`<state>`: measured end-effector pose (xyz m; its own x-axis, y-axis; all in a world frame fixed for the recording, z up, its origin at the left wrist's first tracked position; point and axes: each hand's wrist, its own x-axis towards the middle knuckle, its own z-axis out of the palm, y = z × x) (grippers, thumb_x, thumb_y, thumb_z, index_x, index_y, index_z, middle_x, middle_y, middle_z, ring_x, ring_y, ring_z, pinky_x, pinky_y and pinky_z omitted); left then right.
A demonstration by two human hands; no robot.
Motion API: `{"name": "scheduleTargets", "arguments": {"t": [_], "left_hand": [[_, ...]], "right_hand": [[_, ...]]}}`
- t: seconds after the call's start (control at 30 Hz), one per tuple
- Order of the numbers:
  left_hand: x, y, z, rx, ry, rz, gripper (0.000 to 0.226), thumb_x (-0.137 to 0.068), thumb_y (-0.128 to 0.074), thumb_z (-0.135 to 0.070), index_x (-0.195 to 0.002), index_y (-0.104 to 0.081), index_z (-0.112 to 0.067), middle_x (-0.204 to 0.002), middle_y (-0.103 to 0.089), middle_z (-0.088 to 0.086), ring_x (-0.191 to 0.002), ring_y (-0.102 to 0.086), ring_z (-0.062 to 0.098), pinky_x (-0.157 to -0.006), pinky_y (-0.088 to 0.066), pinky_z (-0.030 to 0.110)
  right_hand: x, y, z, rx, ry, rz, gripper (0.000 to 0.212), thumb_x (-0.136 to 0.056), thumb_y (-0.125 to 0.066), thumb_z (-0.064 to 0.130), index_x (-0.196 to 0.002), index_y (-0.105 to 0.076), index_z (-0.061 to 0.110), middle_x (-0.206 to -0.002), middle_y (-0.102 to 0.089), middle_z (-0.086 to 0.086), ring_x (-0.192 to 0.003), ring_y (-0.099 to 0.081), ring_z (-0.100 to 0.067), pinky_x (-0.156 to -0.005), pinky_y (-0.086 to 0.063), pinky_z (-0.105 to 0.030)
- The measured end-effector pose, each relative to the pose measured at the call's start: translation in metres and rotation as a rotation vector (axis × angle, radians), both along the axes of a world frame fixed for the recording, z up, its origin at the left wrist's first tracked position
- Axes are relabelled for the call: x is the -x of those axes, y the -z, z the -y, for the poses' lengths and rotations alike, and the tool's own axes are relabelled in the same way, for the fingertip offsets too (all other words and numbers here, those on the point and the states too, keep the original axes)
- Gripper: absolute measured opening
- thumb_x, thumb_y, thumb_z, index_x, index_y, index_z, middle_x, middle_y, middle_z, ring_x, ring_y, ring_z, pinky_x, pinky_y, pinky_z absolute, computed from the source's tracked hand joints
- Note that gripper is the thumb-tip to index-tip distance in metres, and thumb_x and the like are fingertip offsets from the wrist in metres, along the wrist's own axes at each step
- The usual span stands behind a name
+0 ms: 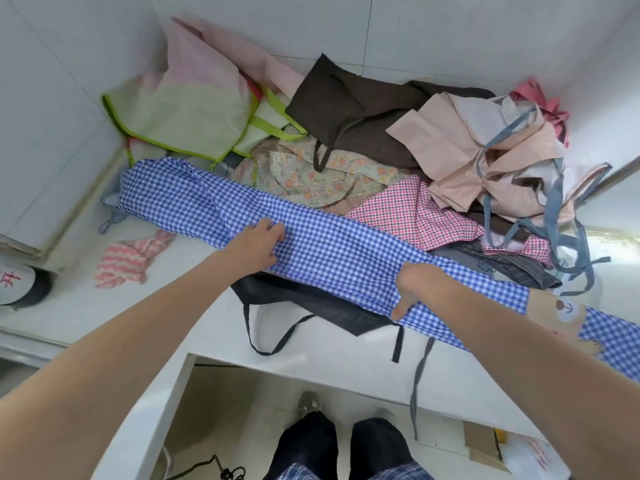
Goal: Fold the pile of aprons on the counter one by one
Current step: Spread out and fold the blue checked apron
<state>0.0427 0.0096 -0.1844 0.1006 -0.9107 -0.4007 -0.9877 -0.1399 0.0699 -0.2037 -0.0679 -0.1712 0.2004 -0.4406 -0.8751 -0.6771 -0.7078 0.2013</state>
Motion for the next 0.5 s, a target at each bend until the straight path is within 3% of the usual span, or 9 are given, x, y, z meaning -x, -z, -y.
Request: {"name": "scheduleTargets", "arguments": {"t": [0.07, 0.17, 0.27, 0.33, 0.4, 0.47, 0.5], "left_hand": [[0.000, 0.008, -0.001, -0.149, -0.081, 0.107, 0.049, -0.090, -0.057, -0.024, -0.128, -0.033, -0.008, -0.129, -0.036, 0.014, -0.114, -0.044, 0.031, -0.098, -0.036, 0.037], [0.006, 0.003, 0.005, -0.273, -0.163, 0.193, 0.056, -0.092, -0.055, -0.028, -0.137, -0.027, -0.007, -0.134, -0.033, 0.016, -0.119, -0.045, 0.036, -0.093, -0.042, 0.039], [0.036, -0.015, 0.014, -0.178, -0.097, 0.306, 0.048, -0.094, -0.051, -0.021, -0.136, -0.031, -0.009, -0.135, -0.035, 0.013, -0.121, -0.043, 0.034, -0.089, -0.044, 0.039], [0.070, -0.020, 0.018, 0.016, 0.045, 0.201, 0.046, -0.093, -0.049, -0.015, -0.136, -0.031, -0.010, -0.136, -0.035, 0.013, -0.123, -0.039, 0.033, -0.095, -0.042, 0.040], [0.111, -0.018, 0.017, 0.132, 0.195, -0.042, 0.046, -0.090, -0.047, -0.009, -0.135, -0.035, -0.010, -0.134, -0.038, 0.011, -0.121, -0.039, 0.029, -0.100, -0.040, 0.039], [0.159, -0.011, 0.017, 0.172, 0.314, -0.183, 0.050, -0.088, -0.048, -0.008, -0.137, -0.036, -0.009, -0.136, -0.037, 0.010, -0.120, -0.038, 0.028, -0.102, -0.035, 0.038], [0.179, -0.006, 0.019, 0.176, 0.342, -0.206, 0.054, -0.087, -0.048, -0.010, -0.139, -0.034, -0.009, -0.138, -0.036, 0.011, -0.122, -0.037, 0.028, -0.103, -0.032, 0.037]], "right_hand": [[-0.001, 0.002, 0.001, 0.013, 0.011, 0.014, 0.064, -0.085, -0.057, 0.056, -0.121, -0.058, 0.003, -0.126, -0.051, -0.006, -0.107, -0.055, -0.025, -0.078, -0.041, -0.033], [0.003, 0.012, 0.003, 0.047, 0.080, 0.036, 0.074, -0.083, -0.058, 0.058, -0.132, -0.049, 0.003, -0.142, -0.033, -0.009, -0.118, -0.048, -0.030, -0.077, -0.040, -0.036], [0.010, 0.024, 0.006, 0.085, 0.259, 0.088, 0.096, -0.076, -0.068, 0.057, -0.142, -0.027, 0.001, -0.140, -0.032, -0.011, -0.118, -0.046, -0.034, -0.083, -0.045, -0.041], [0.016, 0.028, 0.005, 0.094, 0.333, 0.140, 0.108, -0.072, -0.071, 0.057, -0.145, -0.013, 0.002, -0.137, -0.037, -0.017, -0.119, -0.046, -0.034, -0.086, -0.046, -0.042], [0.023, 0.028, 0.002, 0.108, 0.319, 0.199, 0.111, -0.072, -0.069, 0.060, -0.146, -0.008, 0.003, -0.140, -0.034, -0.020, -0.123, -0.045, -0.034, -0.091, -0.044, -0.042], [0.037, 0.020, -0.001, 0.093, 0.275, 0.295, 0.101, -0.076, -0.066, 0.059, -0.146, -0.018, 0.004, -0.139, -0.037, -0.019, -0.119, -0.049, -0.031, -0.093, -0.044, -0.037], [0.044, 0.018, 0.001, 0.062, 0.278, 0.366, 0.083, -0.080, -0.065, 0.052, -0.139, -0.033, 0.003, -0.133, -0.045, -0.019, -0.108, -0.056, -0.027, -0.088, -0.047, -0.032]]}}
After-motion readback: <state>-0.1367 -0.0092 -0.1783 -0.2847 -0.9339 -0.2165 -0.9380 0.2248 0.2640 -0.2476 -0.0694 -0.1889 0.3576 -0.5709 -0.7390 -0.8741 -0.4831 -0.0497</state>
